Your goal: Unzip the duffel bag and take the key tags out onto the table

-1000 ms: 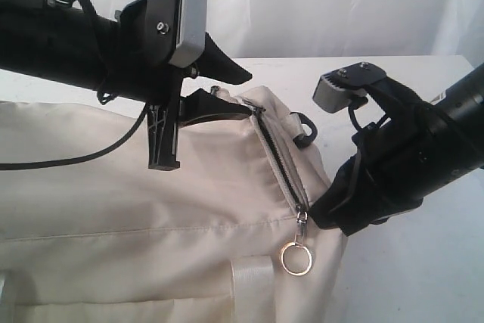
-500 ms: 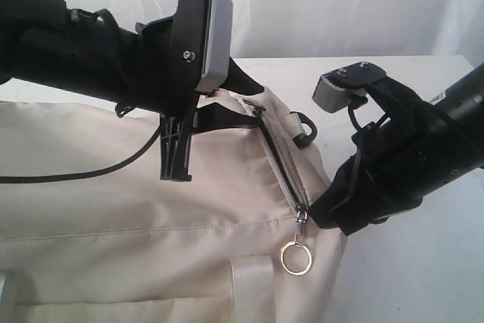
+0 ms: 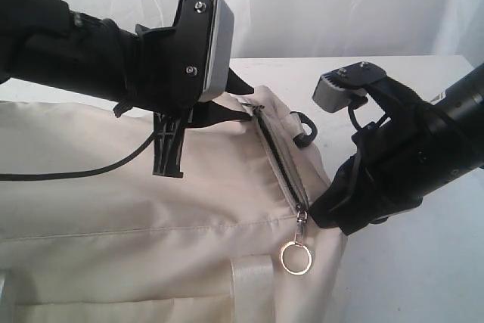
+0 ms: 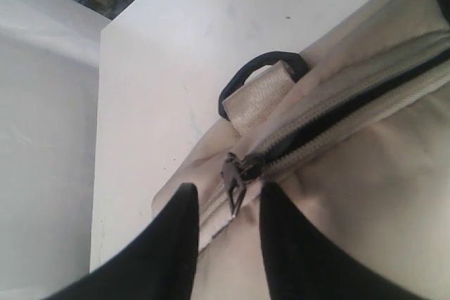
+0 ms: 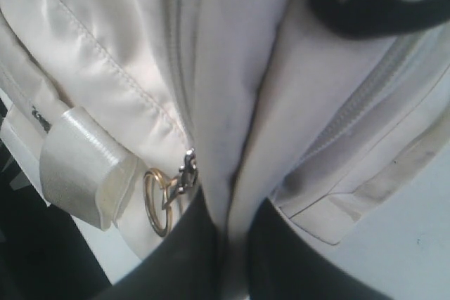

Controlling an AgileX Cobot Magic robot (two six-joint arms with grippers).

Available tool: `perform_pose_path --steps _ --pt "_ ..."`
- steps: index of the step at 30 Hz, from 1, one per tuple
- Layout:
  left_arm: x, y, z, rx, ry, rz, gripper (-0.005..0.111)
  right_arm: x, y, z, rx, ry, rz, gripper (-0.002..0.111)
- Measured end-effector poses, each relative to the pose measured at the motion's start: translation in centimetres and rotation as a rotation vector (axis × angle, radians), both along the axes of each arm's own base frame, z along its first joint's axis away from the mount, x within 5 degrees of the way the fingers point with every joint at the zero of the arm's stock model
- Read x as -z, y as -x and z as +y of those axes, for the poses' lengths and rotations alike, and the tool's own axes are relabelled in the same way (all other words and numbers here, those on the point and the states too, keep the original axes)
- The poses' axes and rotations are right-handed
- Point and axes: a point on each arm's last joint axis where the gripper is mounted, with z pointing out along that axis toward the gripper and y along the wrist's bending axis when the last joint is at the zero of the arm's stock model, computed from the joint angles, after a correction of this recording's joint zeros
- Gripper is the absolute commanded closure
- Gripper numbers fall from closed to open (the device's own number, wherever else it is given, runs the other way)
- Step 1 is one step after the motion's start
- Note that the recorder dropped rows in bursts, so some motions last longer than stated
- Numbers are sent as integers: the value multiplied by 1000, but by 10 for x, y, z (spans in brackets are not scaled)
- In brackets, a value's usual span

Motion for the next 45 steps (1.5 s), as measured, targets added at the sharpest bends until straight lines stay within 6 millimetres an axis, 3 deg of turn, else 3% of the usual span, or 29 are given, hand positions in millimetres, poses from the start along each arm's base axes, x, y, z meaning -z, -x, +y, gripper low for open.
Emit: perform_pose_path --steps 23,36,42,45 --pt "0 0 0 3 -1 2 88 0 0 0 1 0 -2 108" --pt "0 1 0 7 0 7 89 0 0 0 1 0 -2 108" --pt "0 1 0 7 0 7 107 0 0 0 1 0 -2 108" --pt "0 1 0 7 1 8 107 0 0 0 1 0 -2 108"
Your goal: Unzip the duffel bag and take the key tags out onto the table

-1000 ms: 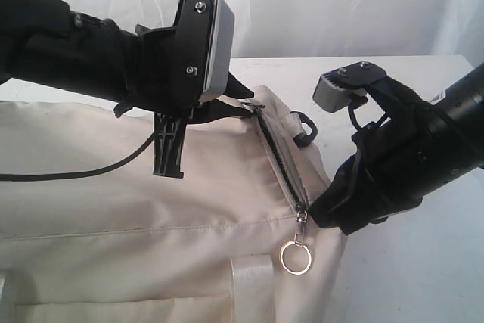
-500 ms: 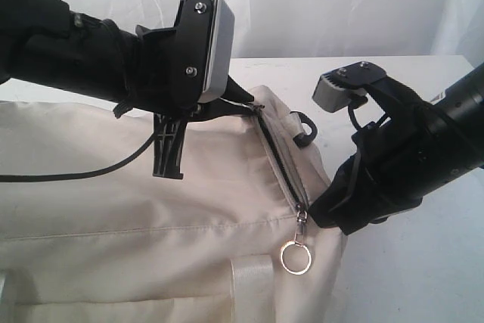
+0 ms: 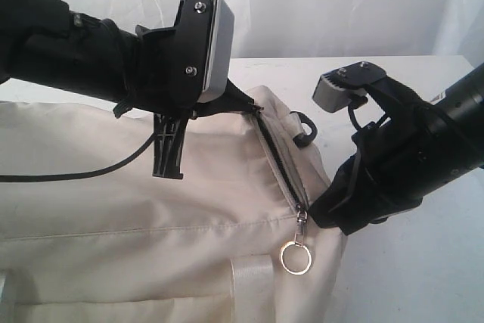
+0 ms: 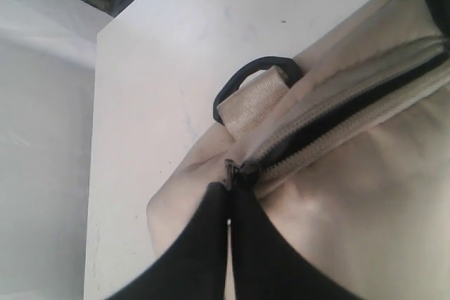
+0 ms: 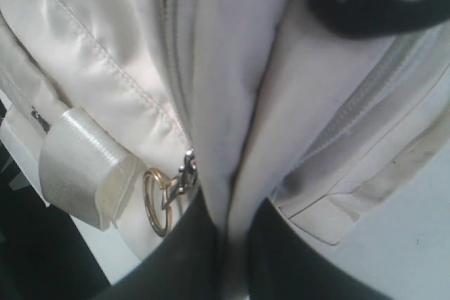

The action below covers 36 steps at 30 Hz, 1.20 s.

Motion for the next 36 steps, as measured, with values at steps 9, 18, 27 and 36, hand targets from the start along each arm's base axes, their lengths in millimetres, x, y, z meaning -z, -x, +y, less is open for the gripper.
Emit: perform_pose_path --steps 9,18,27,36 --pt "-4 0 2 -18 11 -21 107 0 0 0 0 0 0 108" --pt "-23 4 8 -100 102 -52 107 -1 -2 2 24 -27 -10 108" --pt "-25 4 7 -160 173 44 107 -7 -4 1 42 -45 -83 53" --pt "-27 8 7 -155 199 100 107 -51 0 -2 93 -242 -400 37"
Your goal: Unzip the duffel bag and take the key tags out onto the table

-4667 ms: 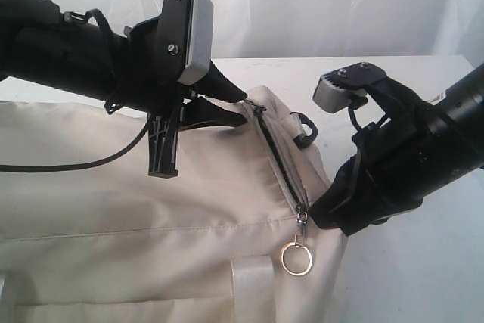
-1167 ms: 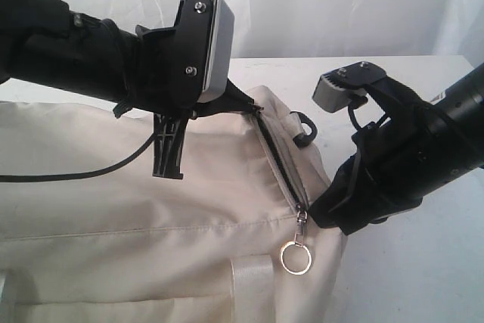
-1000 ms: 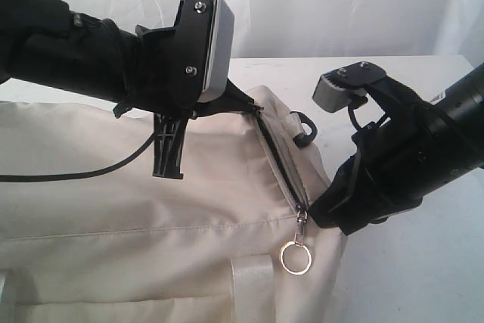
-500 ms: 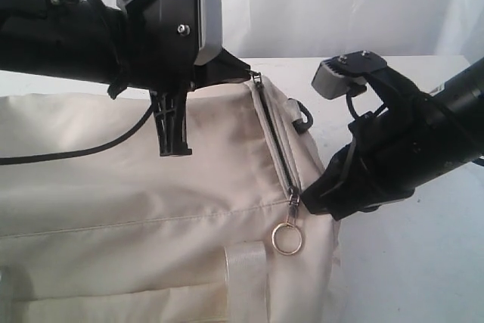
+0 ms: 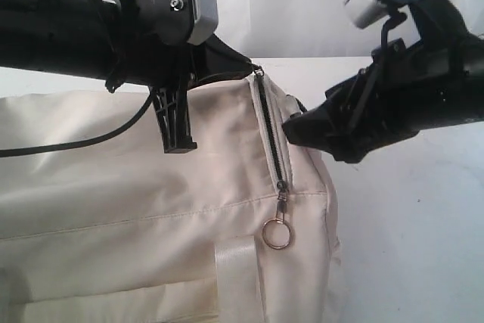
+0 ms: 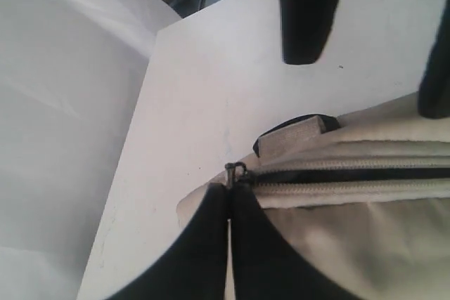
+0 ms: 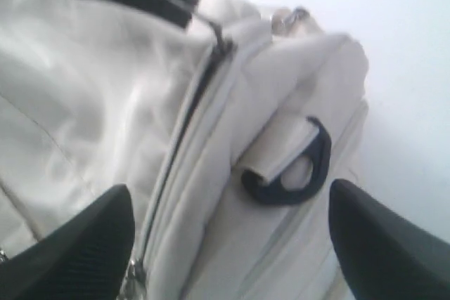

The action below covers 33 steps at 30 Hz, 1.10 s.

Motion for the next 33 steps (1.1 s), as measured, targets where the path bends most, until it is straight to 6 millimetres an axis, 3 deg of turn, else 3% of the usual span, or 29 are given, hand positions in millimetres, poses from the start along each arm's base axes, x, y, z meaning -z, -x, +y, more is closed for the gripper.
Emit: perform_pose_path --steps 6,8,13,17,27,33 --pt "2 6 -1 55 -3 48 107 4 -10 9 9 -83 25 39" --pt "2 6 -1 58 -2 53 107 11 -17 14 9 -95 49 49" --pt "2 6 -2 45 13 85 107 25 -19 36 -39 -66 20 87" --pt "2 6 -1 14 38 131 107 26 -20 38 -31 -56 1 103" --pt "11 -4 -4 -121 120 315 107 30 -14 38 -122 18 -1 106" --pt "19 -14 -7 -189 138 336 107 32 -13 36 -146 57 -17 106"
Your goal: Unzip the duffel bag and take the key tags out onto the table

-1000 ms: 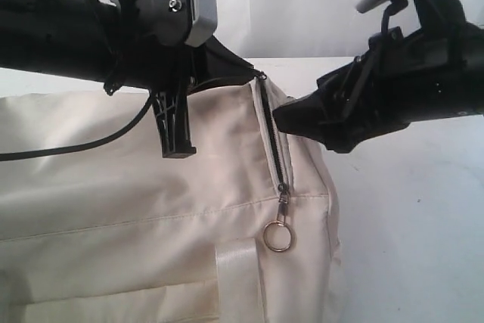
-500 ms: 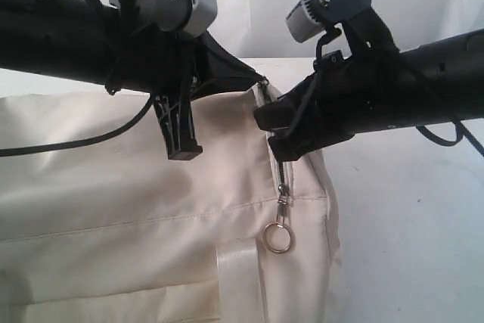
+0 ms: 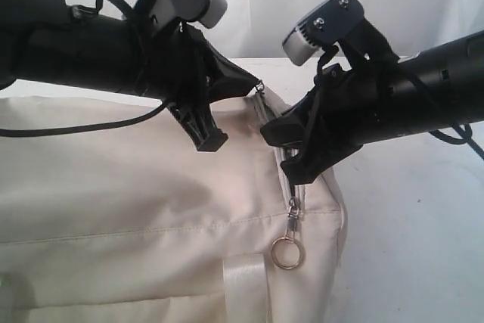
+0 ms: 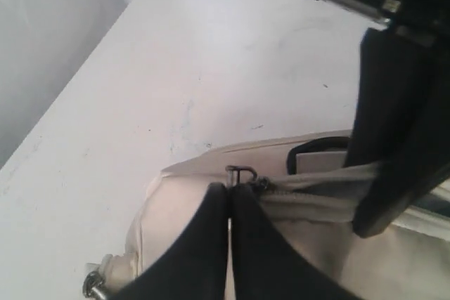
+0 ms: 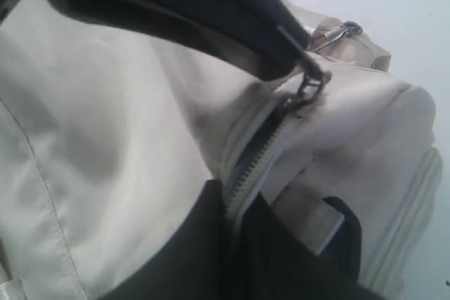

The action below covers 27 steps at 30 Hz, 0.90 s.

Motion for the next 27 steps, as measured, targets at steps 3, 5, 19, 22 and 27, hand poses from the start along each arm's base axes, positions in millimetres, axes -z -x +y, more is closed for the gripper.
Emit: perform_pose_path --steps 3,5,19,22,27 --pt "2 -6 4 -39 13 28 107 0 0 0 -3 5 -2 106" --pt "4 -12 9 -65 16 43 107 1 0 0 -6 10 -1 106" --pt "21 -44 44 -186 54 211 107 1 -3 1 41 -2 5 106" --pt "24 -47 47 -191 58 236 107 2 -4 1 52 -5 8 106" --pt "29 -52 52 -204 75 288 107 2 -5 1 62 -7 7 106"
